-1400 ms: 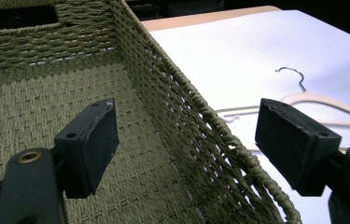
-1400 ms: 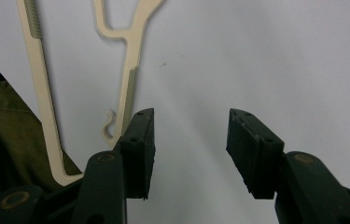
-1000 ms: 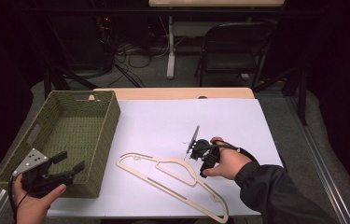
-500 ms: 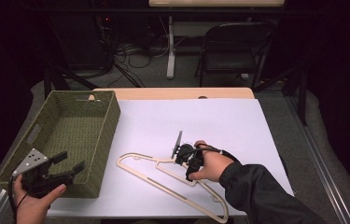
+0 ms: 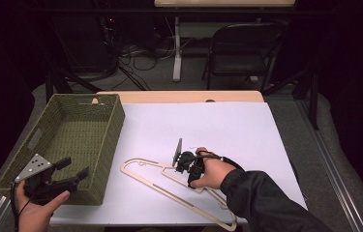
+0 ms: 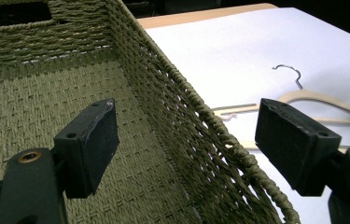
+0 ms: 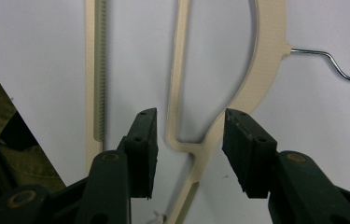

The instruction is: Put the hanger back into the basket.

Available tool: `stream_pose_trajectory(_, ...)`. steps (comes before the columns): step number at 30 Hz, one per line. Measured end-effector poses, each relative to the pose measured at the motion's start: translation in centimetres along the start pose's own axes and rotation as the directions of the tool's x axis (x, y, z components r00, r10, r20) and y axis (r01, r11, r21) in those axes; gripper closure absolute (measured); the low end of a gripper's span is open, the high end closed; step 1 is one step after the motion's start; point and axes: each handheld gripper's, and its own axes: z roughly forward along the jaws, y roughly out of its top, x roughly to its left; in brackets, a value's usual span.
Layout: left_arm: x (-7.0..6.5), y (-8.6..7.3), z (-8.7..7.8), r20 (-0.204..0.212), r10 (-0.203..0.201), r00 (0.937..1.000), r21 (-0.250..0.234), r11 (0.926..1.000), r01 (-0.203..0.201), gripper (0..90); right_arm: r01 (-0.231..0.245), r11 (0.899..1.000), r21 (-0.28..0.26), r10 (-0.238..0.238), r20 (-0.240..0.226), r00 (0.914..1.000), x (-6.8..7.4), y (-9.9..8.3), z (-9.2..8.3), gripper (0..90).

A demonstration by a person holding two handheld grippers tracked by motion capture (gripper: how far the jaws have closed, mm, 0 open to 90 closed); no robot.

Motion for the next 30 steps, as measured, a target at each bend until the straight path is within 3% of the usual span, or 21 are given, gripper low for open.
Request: stream_pose_trajectory(30, 0.0, -0.1, 0.2, 0.002, 0.002, 1.0000, 0.004, 1.0000, -0.002, 21.6, 0.000, 1.000, 0.025, 0.001, -0.011, 0.9999, 0.2, 2.4, 2.7, 69.6)
